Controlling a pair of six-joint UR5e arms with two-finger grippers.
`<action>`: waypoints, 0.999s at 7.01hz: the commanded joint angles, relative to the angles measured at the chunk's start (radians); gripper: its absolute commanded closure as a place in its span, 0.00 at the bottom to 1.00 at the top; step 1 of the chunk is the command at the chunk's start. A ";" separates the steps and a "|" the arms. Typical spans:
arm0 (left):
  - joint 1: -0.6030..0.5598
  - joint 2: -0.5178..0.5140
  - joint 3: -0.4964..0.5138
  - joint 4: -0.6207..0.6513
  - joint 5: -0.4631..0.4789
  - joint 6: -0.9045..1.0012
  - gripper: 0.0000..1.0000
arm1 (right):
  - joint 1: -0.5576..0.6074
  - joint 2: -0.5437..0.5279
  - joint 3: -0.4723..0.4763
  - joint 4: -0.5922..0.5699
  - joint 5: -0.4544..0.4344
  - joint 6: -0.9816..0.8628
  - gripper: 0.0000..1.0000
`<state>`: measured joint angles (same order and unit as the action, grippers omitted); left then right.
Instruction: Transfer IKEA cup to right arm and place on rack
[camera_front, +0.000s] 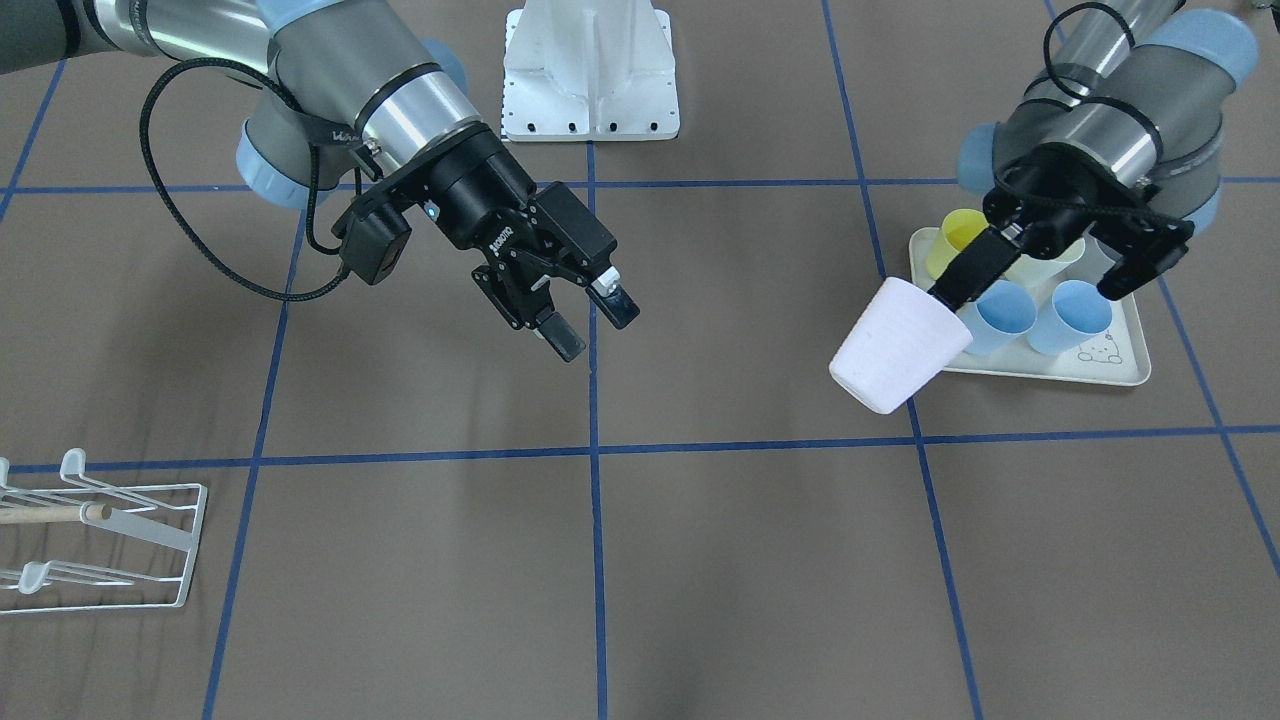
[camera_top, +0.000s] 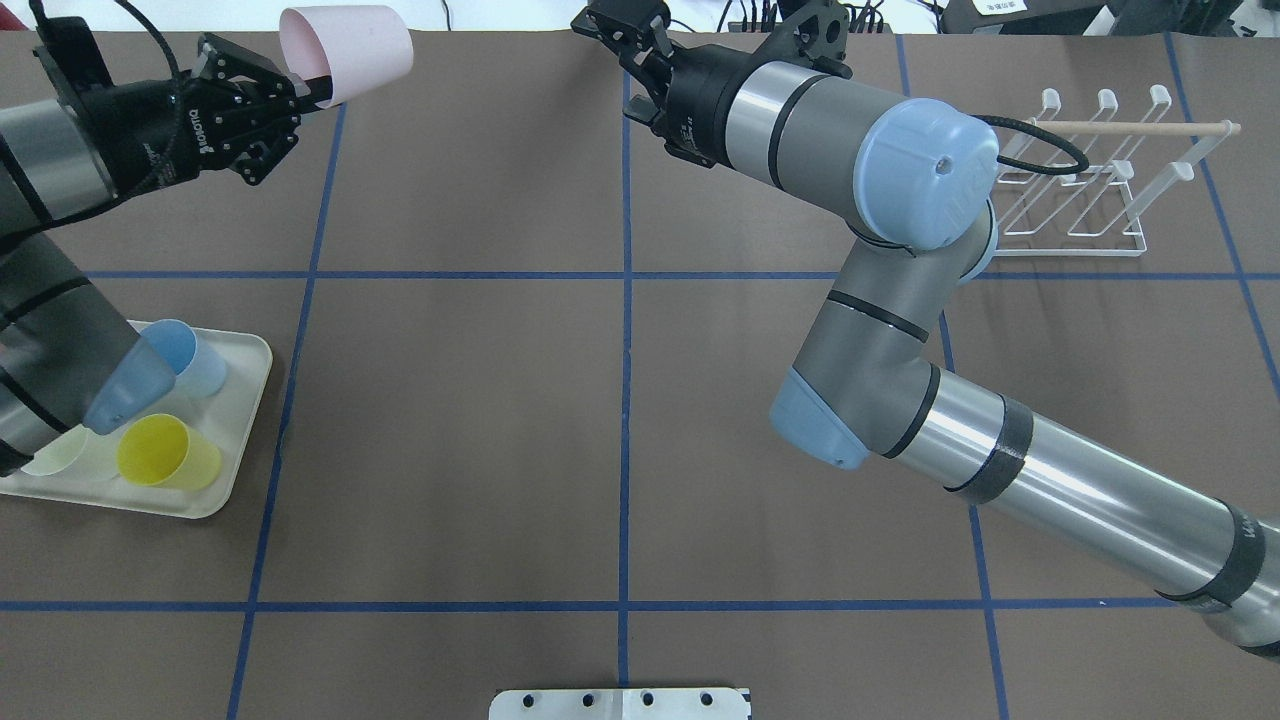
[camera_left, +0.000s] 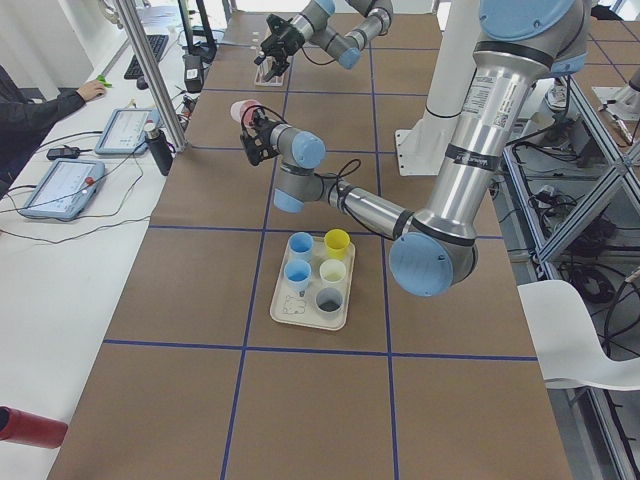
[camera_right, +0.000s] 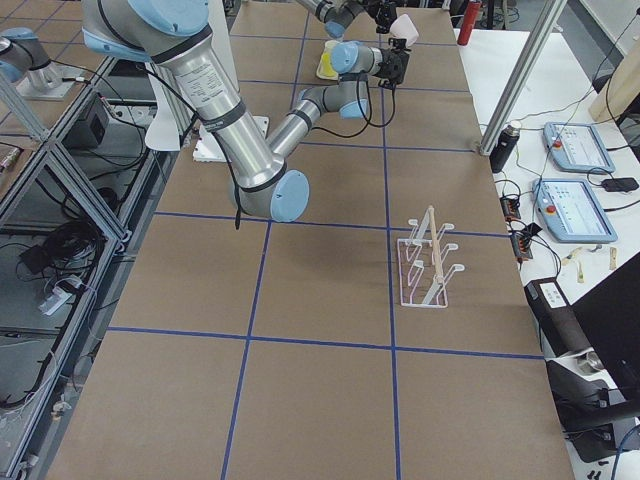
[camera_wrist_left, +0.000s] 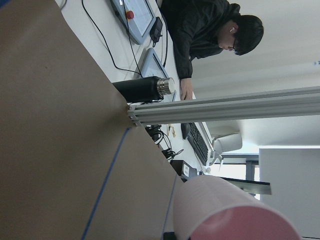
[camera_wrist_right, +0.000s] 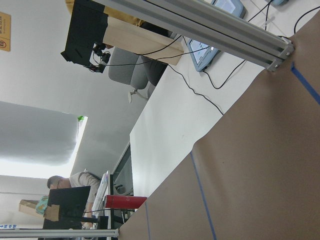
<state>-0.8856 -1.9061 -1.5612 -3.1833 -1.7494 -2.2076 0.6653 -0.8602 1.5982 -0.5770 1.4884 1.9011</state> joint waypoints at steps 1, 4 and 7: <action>0.045 -0.076 0.096 -0.207 0.100 -0.229 1.00 | -0.013 0.015 -0.007 0.064 -0.008 0.023 0.01; 0.112 -0.099 0.130 -0.369 0.225 -0.354 1.00 | -0.049 0.015 -0.043 0.239 -0.057 0.105 0.00; 0.186 -0.145 0.136 -0.365 0.257 -0.351 1.00 | -0.068 0.027 -0.043 0.252 -0.075 0.104 0.00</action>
<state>-0.7219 -2.0381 -1.4274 -3.5483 -1.5016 -2.5586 0.6060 -0.8375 1.5566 -0.3343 1.4263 2.0048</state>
